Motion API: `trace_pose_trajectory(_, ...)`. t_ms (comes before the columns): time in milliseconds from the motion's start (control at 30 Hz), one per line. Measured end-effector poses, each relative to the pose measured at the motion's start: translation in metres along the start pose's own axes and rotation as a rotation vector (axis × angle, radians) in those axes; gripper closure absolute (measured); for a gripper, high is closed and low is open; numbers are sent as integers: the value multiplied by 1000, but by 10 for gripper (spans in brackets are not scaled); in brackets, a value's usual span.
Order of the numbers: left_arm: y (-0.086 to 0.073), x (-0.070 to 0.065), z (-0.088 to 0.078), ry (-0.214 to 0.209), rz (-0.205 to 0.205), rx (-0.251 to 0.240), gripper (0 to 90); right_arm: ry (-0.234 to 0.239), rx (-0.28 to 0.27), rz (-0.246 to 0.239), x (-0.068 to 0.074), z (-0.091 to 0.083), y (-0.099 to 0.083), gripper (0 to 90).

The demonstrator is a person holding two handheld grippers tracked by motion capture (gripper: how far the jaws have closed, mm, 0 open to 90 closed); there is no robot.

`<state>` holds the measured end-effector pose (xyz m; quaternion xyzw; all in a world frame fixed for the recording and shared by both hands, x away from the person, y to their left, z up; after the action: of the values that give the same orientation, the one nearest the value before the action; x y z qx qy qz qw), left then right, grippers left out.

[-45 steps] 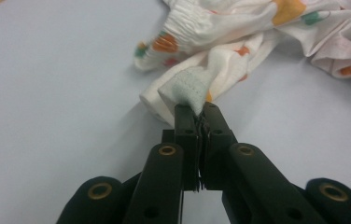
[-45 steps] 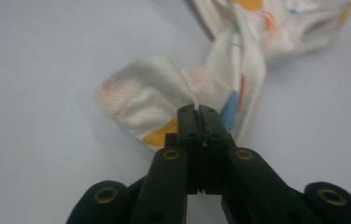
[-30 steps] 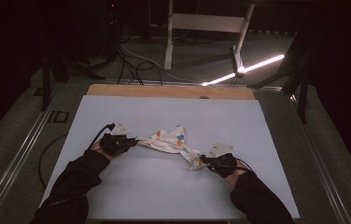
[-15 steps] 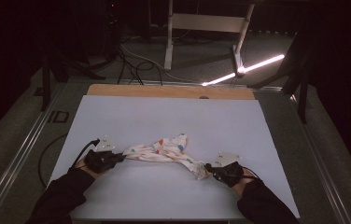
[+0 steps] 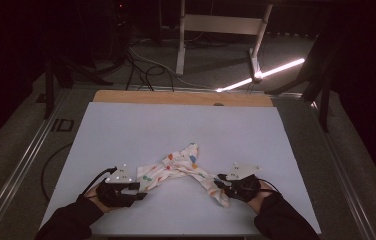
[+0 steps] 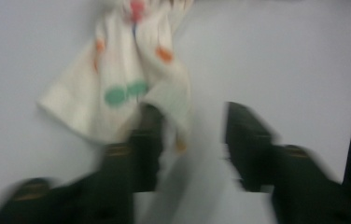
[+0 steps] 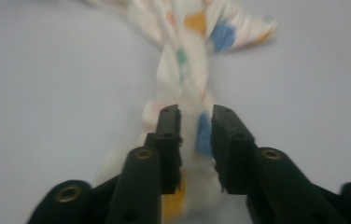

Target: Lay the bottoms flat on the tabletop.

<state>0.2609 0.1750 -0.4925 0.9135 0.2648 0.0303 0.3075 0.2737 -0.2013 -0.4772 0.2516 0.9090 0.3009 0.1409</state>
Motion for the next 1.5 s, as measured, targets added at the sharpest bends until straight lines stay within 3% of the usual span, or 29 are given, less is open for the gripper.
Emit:
trace_pose_trajectory(67,4,-1,-1,2,-4,-9,459,0,0,0,0,0,0,670)
trace_pose_trajectory(100,14,-4,-3,13,-13,-27,459,-3,-19,-1,-1,-2,4,647)
trace_pose_trajectory(133,19,-5,-3,21,-14,-37,393,-14,-36,3,-2,-2,13,576)
trace_pose_trajectory(233,33,-10,-1,38,-19,-53,329,-20,-50,2,-3,5,25,524)
trace_pose_trajectory(467,53,-20,2,70,-21,-108,230,57,-14,20,-2,38,41,508)
trace_pose_trajectory(533,55,-21,3,76,-17,-114,230,65,6,19,0,48,44,537)
trace_pose_trajectory(633,53,-21,5,75,-23,-114,241,42,35,-19,1,59,45,687)
trace_pose_trajectory(667,53,-21,5,75,-23,-114,244,42,35,-19,1,59,45,687)
trace_pose_trajectory(733,51,-20,7,69,-25,-106,258,44,56,-18,4,64,47,862)
trace_pose_trajectory(767,50,-20,7,72,-25,-103,260,41,54,-29,6,63,49,871)
trace_pose_trajectory(833,47,-19,6,70,-31,-105,263,28,37,-49,11,61,51,878)
trace_pose_trajectory(967,43,-18,5,74,-34,-100,268,59,14,-114,27,54,55,879)
trace_pose_trajectory(1000,43,-18,5,75,-35,-99,268,75,15,-107,31,53,54,878)
trace_pose_trajectory(1133,40,-19,6,65,-42,-93,272,137,38,-161,46,55,48,873)
trace_pose_trajectory(1200,41,-21,9,58,-43,-86,280,165,71,-162,52,59,44,869)
trace_pose_trajectory(1300,43,-24,13,49,-43,-73,283,166,80,-192,57,65,39,863)
trace_pose_trajectory(1367,46,-28,17,45,-39,-65,293,203,97,-177,61,68,37,830)
trace_pose_trajectory(1433,48,-32,21,42,-32,-47,293,205,88,-201,62,69,38,802)
trace_pose_trajectory(1500,52,-34,26,55,-41,-31,293,231,79,-217,64,69,38,693)
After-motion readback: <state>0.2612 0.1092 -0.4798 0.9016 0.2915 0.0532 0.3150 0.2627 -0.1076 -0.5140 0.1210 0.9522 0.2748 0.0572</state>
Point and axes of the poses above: each handheld gripper's, and its own axes: z roughly forward along the jaws, y roughly out of its top, x roughly to its left, the point moved 1 cm from there along z, roughly forward along the jaws, and after that the axes turned 9 degrees about x, right-handed, at the moved point
